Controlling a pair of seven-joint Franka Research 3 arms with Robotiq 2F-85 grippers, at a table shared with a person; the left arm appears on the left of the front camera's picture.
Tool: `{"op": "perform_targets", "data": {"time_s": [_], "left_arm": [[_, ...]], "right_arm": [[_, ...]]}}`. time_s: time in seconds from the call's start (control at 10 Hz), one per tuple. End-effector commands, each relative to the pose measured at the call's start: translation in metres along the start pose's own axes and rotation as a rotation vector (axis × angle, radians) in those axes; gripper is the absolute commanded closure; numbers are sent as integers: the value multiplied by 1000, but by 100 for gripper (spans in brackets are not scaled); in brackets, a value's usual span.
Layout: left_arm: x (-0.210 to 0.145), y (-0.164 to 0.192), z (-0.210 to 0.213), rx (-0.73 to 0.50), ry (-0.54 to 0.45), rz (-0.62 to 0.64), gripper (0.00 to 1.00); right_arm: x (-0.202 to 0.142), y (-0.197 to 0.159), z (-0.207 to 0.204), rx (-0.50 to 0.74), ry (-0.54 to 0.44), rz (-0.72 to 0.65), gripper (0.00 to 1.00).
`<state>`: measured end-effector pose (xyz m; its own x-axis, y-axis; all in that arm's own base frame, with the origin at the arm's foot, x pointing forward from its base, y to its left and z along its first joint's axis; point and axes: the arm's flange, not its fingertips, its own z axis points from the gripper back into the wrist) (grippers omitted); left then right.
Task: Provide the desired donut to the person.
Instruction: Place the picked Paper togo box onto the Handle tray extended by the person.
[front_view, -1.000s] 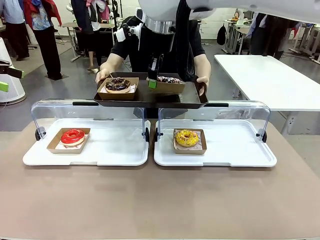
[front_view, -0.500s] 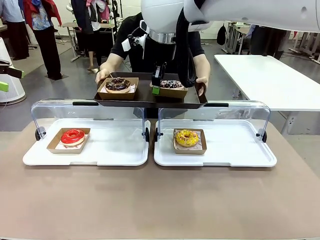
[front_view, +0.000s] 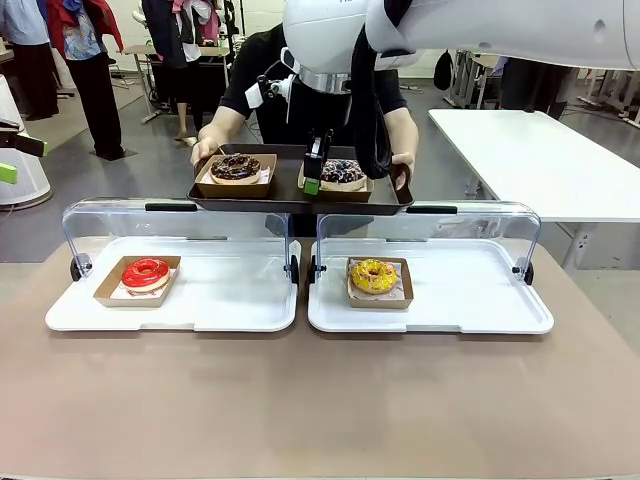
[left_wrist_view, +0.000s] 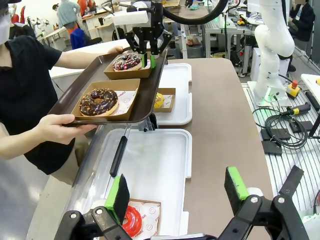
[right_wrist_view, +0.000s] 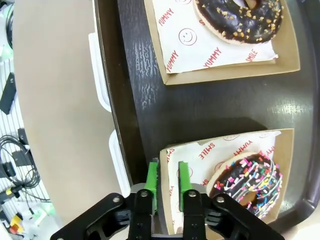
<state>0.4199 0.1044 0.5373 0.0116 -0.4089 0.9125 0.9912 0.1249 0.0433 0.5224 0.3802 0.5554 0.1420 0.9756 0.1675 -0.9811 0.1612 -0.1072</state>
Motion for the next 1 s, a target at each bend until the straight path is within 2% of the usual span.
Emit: {"op": "perform_targets", "data": {"time_s": [0.0,0.1,0.2,0.3,0.4,0.9], "left_arm": [[1,0,1,6,-17,-13,0],[1,0,1,6,-17,-13,0],[1,0,1,6,-17,-13,0],[1,0,1,6,-17,-13,0],[1,0,1,6,-17,-13,0],[1,0,1,6,-17,-13,0]], "right_arm": [[-2,0,5,-40,2,25,0],[-2,-1,6,-42,1,25,0],[-2,0,5,-38,2,26,15],[-2,1,5,-34,1,28,5],[-2,1,5,-30,0,31,0],[-8,4,12,-27,-2,32,0]]}}
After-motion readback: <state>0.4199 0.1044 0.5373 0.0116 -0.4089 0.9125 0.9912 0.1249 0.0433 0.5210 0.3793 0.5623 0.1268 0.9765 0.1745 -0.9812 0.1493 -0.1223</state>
